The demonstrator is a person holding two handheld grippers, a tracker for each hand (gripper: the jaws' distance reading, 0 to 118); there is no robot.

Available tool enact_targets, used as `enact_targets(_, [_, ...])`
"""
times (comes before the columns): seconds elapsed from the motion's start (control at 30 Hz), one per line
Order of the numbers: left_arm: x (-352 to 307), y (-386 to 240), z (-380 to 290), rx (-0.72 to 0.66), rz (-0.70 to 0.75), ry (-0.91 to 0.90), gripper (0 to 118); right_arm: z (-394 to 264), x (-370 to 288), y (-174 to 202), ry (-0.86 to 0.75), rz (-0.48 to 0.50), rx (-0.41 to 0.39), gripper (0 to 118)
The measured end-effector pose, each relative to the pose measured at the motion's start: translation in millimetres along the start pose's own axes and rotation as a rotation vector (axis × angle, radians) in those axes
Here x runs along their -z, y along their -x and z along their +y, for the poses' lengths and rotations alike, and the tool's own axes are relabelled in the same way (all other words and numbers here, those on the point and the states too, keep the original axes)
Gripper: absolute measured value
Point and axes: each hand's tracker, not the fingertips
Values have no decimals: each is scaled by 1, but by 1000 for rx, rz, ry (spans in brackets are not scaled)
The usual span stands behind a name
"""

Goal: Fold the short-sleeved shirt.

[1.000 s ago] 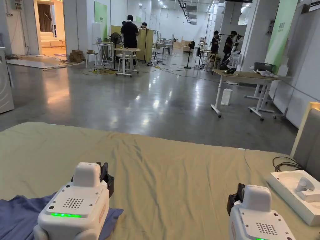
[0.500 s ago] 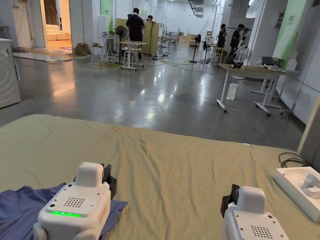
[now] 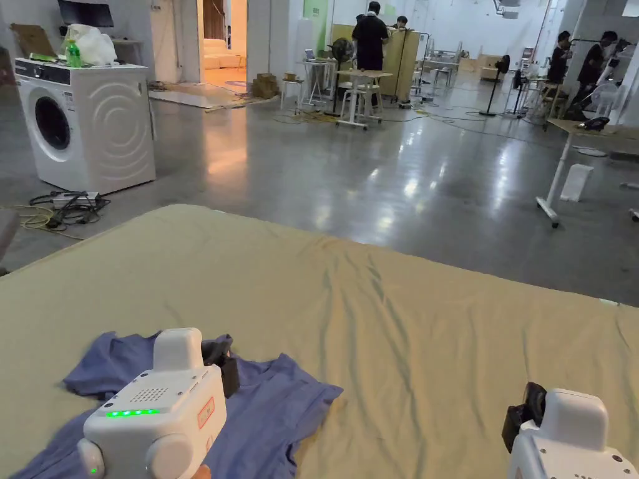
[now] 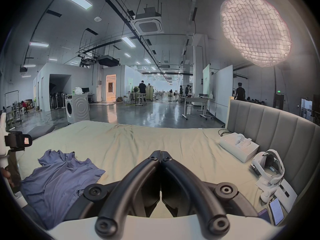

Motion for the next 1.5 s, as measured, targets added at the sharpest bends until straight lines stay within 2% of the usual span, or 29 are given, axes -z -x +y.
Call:
enact_targets(0.13, [-3, 33, 9, 64, 55, 30, 16, -5, 5, 14, 9, 31, -6, 0])
enact_targets(0.2, [-4, 52, 14, 47, 42, 50, 16, -6, 6, 20, 16, 44, -13, 0])
enact_targets(0.3, [-1, 83, 19, -15, -51, 119, 16, -9, 10, 29, 27, 62, -20, 0])
enact_targets(0.53, [10, 102, 10, 160, 39, 190, 18, -17, 16, 42, 51, 89, -26, 0])
enact_targets(0.63, [30, 107, 2, 178, 56, 313, 27, -19, 18, 45, 60, 91, -33, 0])
enact_targets(0.77, [71, 124, -10, 74, 20, 450, 33, -25, 23, 43, 78, 85, -44, 0])
enact_targets(0.83, [89, 128, -13, 46, 21, 505, 50, -27, 25, 41, 90, 77, -49, 0])
enact_targets(0.93, [112, 132, -18, 18, 14, 584, 67, -32, 29, 37, 106, 63, -56, 0])
enact_targets(0.97, [123, 134, -18, 52, 5, 592, 71, -34, 32, 35, 115, 53, -60, 0])
enact_targets(1.2, [165, 136, -32, 91, -1, 685, 71, -44, 40, 28, 151, 22, -70, 0])
enact_targets(1.4, [197, 138, -57, 73, 40, 801, 71, -49, 45, 28, 174, 14, -63, 0])
enact_targets(1.5, [202, 134, -77, 117, 69, 923, 71, -50, 46, 28, 177, 10, -64, 0])
